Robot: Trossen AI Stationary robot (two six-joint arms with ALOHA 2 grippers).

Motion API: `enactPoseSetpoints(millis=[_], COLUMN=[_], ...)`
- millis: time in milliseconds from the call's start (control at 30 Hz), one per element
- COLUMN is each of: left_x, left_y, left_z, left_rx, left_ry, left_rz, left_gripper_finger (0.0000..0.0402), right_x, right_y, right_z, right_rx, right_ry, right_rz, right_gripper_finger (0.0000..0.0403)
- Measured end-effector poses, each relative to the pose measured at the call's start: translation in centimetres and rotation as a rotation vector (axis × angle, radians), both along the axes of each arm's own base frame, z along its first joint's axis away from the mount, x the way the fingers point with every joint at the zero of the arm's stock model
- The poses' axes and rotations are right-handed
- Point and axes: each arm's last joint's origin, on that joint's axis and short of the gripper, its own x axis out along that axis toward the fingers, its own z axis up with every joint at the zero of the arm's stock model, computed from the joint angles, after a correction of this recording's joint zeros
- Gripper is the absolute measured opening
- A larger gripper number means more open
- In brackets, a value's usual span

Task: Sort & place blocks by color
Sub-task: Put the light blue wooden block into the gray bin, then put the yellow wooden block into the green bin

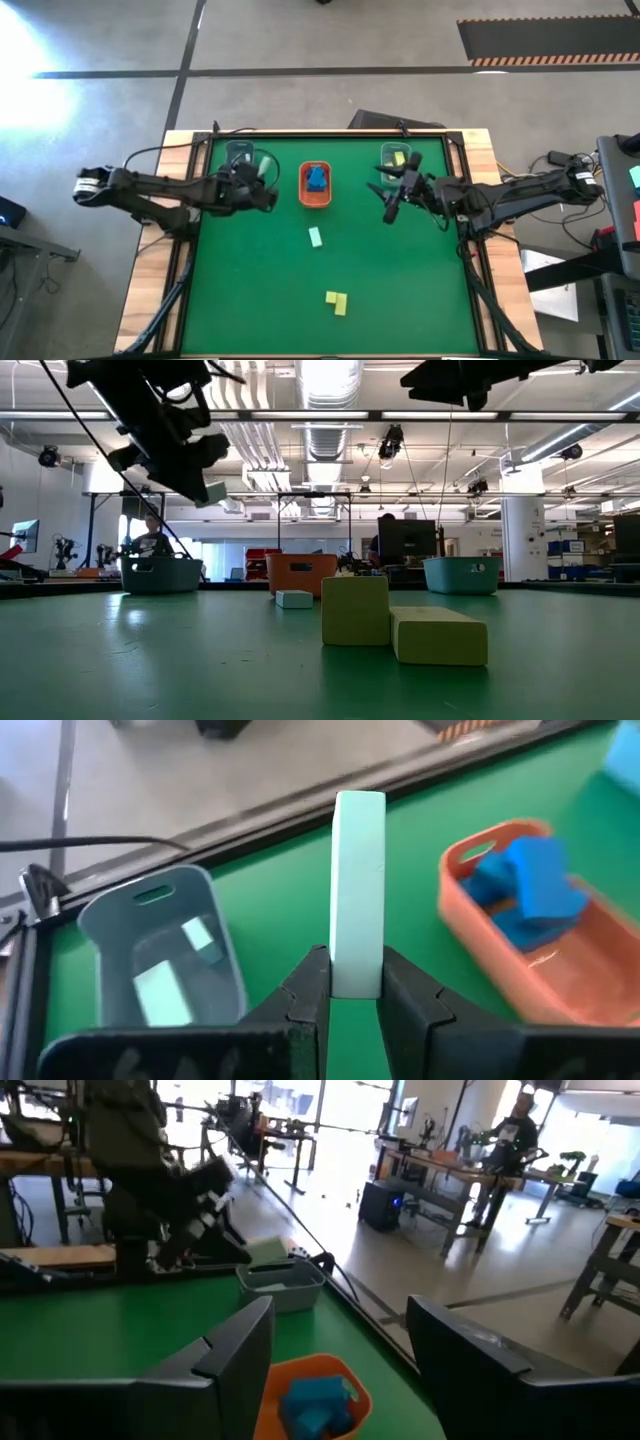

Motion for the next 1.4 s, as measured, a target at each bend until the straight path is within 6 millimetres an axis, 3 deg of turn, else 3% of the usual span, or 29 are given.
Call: enactPoseSetpoints(millis=[367, 567, 1000, 1233, 1400], left_x=[-0.5, -1.7, -3.8, -3.3, -3.0], left_y=[4.9, 7.3, 10.0, 10.5, 10.6], left_z=[-0.4, -1.3, -2.5, -3.9, -4.4], left_rx=[-0.057, -0.121, -0.213, -0.239, -0.247], left_ry=[0.176, 0.288, 0.299, 0.357, 0.378], left_rz=[0.101, 0.179, 0.309, 0.314, 0.315], left_gripper_finger=[0.004, 0.004, 0.0043, 0.0109, 0.0124], right_x=[-1.1, -1.1, -1.1, -1.1, -1.1], right_y=[-0.1, -0.1, -0.1, -0.1, -0.1], right_z=[0.5, 0.4, 0.3, 0.2, 0.2], right_rx=[-0.028, -0.057, -0.065, -0.065, -0.065], right_ry=[0.026, 0.044, 0.064, 0.065, 0.065], right_rz=[-0.014, -0.013, -0.012, -0.012, -0.012], right_gripper_finger=[0.0219, 0.0219, 0.0219, 0.0219, 0.0219])
